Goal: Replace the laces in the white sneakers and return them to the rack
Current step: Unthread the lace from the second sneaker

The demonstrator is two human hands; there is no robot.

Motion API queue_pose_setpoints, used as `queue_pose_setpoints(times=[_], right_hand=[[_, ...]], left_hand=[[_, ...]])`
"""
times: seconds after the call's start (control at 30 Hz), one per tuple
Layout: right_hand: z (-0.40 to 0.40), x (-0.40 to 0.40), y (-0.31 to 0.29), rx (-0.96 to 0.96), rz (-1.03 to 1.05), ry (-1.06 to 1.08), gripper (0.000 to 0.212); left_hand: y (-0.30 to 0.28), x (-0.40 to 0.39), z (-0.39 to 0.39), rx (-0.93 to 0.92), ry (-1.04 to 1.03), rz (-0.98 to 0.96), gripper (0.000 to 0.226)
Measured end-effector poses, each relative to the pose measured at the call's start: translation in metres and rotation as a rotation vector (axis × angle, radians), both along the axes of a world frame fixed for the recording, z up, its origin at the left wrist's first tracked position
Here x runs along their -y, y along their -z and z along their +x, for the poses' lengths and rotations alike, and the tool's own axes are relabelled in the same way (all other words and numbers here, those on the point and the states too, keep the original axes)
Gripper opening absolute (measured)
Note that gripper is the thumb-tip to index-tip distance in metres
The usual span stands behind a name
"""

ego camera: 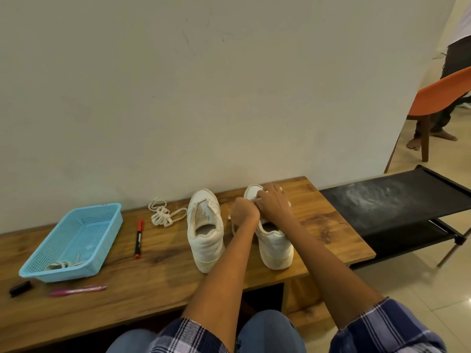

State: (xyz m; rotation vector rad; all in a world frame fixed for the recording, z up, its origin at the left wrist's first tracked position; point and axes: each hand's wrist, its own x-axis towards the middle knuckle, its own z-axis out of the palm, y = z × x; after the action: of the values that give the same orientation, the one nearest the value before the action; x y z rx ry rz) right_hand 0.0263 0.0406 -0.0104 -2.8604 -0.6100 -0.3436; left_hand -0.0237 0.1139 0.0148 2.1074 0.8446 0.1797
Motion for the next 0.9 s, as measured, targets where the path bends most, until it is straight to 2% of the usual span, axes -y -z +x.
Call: queue_pose_setpoints(times=[0.03, 0.13, 0.2, 0.27, 0.37, 0.4, 0.43, 0.47, 0.53, 0.57, 0.6, 0.67, 0.8, 0.83, 0.9], right_hand=[[0.0, 0.001, 0.001, 0.015, 0.061, 0.007, 0.032], [-0.001, 0.008, -0.001, 0.194, 0.547, 0.232, 0.027], [-0.002, 0.011, 0.0, 0.321, 0.697, 0.332, 0.022], [0.0, 0.01, 0.002, 0.307, 0.551, 0.289, 0.029], [0.0, 0.002, -0.001, 0.035, 0.089, 0.032, 0.033], [0.002, 0.001, -0.002, -0.032, 0.024, -0.02, 0.032], [0.002, 0.002, -0.002, -0.049, 0.053, -0.026, 0.032], [0.001, 0.002, -0.002, -0.011, 0.177, 0.007, 0.031], [-0.001, 0.007, -0.002, 0.161, 0.548, 0.216, 0.028], [-0.002, 0.01, -0.003, 0.24, 0.66, 0.332, 0.026], [-0.003, 0.012, -0.002, 0.307, 0.678, 0.405, 0.023], [-0.002, 0.011, 0.0, 0.355, 0.546, 0.351, 0.02], [0.002, 0.0, 0.0, -0.016, 0.079, 0.008, 0.033], [0.003, 0.002, 0.0, -0.036, 0.046, 0.001, 0.033], [0.0, 0.004, -0.002, 0.076, 0.258, 0.097, 0.031]], left_hand=[[0.0, 0.0, 0.0, -0.003, 0.004, 0.0, 0.032], [0.0, 0.0, 0.0, -0.013, -0.013, -0.002, 0.031], [0.0, -0.001, 0.0, -0.016, -0.028, -0.019, 0.031], [0.001, 0.0, 0.0, -0.007, -0.026, -0.031, 0.031], [0.001, 0.002, 0.0, 0.012, -0.01, -0.022, 0.031], [0.001, 0.002, 0.001, 0.016, -0.011, -0.019, 0.031], [0.001, 0.002, 0.001, 0.017, -0.015, -0.019, 0.031], [0.001, 0.002, 0.001, 0.016, -0.016, -0.017, 0.031], [0.001, 0.001, 0.002, 0.013, -0.026, -0.018, 0.031], [0.001, 0.001, 0.002, 0.01, -0.029, -0.02, 0.03], [0.001, 0.001, 0.002, 0.009, -0.029, -0.019, 0.03], [0.001, 0.002, 0.001, 0.01, -0.027, -0.015, 0.03], [0.001, 0.003, 0.001, 0.022, -0.022, -0.014, 0.031], [0.001, 0.003, 0.002, 0.018, -0.027, -0.012, 0.031], [0.0, 0.002, 0.002, 0.006, -0.03, -0.003, 0.03]])
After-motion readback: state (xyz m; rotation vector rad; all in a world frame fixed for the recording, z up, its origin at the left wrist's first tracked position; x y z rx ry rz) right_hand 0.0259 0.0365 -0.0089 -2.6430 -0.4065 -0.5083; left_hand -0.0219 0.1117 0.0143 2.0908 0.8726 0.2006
